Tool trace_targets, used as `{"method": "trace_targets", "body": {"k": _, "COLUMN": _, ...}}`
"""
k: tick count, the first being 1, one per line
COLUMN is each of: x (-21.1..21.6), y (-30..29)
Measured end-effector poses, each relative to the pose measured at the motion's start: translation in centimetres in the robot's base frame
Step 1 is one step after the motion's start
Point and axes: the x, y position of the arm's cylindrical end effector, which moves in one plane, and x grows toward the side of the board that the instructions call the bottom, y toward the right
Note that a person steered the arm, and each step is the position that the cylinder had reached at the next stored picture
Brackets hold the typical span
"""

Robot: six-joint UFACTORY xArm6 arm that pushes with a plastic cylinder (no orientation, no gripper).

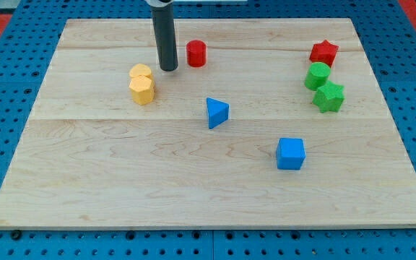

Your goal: Slightly push the red circle towards the right of the board

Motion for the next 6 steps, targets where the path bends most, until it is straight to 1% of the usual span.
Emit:
{"method": "trace_targets", "body": {"k": 2, "x": -2.4, "y": 0.4}}
{"method": "trace_targets", "body": {"k": 3, "x": -2.9, "y": 2.5}}
{"method": "trace_targets", "body": {"k": 4, "x": -3.1, "y": 3.0}}
{"method": "trace_targets", "body": {"k": 5, "x": -3.1, "y": 3.0}}
{"method": "trace_targets", "body": {"k": 6, "x": -3.1, "y": 1.1}}
